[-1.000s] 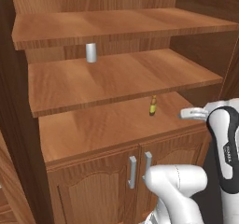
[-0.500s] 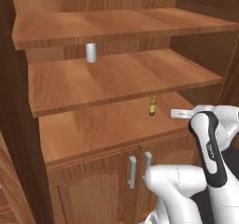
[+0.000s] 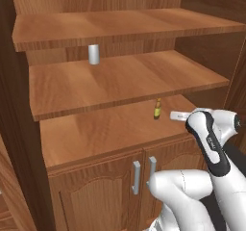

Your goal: Pick the cinnamon and honey bottle from the cabinet and place them next to the mug.

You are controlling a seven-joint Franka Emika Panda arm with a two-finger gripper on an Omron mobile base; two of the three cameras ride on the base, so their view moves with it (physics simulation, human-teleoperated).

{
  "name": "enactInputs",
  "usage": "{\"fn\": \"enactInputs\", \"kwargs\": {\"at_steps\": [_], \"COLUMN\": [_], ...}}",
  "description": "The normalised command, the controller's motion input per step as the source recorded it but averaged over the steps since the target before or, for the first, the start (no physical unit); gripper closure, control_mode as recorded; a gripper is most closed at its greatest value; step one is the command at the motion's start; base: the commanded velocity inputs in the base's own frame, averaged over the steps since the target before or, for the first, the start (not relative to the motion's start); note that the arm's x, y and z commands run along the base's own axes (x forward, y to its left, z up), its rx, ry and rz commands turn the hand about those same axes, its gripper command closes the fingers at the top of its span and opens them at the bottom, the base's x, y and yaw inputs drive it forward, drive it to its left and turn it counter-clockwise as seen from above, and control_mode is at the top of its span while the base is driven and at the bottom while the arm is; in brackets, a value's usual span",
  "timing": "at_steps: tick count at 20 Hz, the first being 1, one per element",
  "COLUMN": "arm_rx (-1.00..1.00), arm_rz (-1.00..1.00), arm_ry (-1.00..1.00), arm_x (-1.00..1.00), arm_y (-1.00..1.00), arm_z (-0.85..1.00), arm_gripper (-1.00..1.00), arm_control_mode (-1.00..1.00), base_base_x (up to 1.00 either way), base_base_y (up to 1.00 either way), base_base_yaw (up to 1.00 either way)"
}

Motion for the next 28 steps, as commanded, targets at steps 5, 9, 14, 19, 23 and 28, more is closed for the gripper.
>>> {"fn": "enactInputs", "kwargs": {"at_steps": [5,9,14,19,23,28], "arm_rx": [0.0,0.0,-0.02,-0.03,-0.01,0.0], "arm_rz": [0.18,0.17,0.0,0.0,0.0,0.0], "arm_ry": [-0.02,-0.02,-0.11,-0.2,-0.21,-0.16], "arm_x": [0.0,0.0,0.03,0.27,0.38,0.16], "arm_y": [-0.33,-0.23,0.0,0.0,0.0,0.0], "arm_z": [0.0,0.0,-0.01,-0.17,-0.24,-0.09], "arm_gripper": [-1.0,-1.0,-1.0,-1.0,-1.0,-1.0], "arm_control_mode": [-1.0,-1.0,-1.0,-1.0,-1.0,-1.0], "base_base_x": [0.0,0.0,0.0,0.0,0.0,0.0], "base_base_y": [0.0,0.0,0.0,0.0,0.0,0.0], "base_base_yaw": [0.0,0.0,0.0,0.0,0.0,0.0]}}
